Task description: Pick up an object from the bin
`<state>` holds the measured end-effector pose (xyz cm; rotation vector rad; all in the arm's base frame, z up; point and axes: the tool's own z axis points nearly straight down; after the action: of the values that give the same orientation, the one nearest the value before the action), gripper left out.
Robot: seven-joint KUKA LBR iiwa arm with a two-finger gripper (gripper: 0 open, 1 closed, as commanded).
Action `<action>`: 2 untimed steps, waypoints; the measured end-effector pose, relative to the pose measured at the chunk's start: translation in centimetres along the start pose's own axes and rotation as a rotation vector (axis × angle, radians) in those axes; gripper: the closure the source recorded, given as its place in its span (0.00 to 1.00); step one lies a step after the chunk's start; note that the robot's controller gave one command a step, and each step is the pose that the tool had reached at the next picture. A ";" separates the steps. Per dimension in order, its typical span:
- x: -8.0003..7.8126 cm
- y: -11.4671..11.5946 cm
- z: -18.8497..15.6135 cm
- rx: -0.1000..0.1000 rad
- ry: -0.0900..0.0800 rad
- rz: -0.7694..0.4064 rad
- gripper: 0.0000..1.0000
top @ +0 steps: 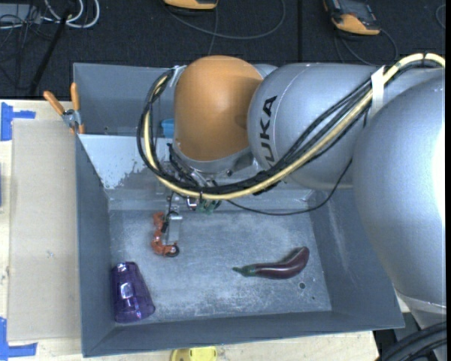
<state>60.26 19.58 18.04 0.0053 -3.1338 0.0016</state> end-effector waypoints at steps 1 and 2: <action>-0.2 -0.1 -0.5 -0.001 -0.007 0.003 0.00; 0.5 -3.1 7.3 -0.001 -0.011 -0.059 0.00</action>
Offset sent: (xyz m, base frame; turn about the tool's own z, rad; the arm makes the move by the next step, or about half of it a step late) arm -0.0088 -0.0442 -0.1073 -0.0827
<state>59.76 16.51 10.71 0.0985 -3.1429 -0.0010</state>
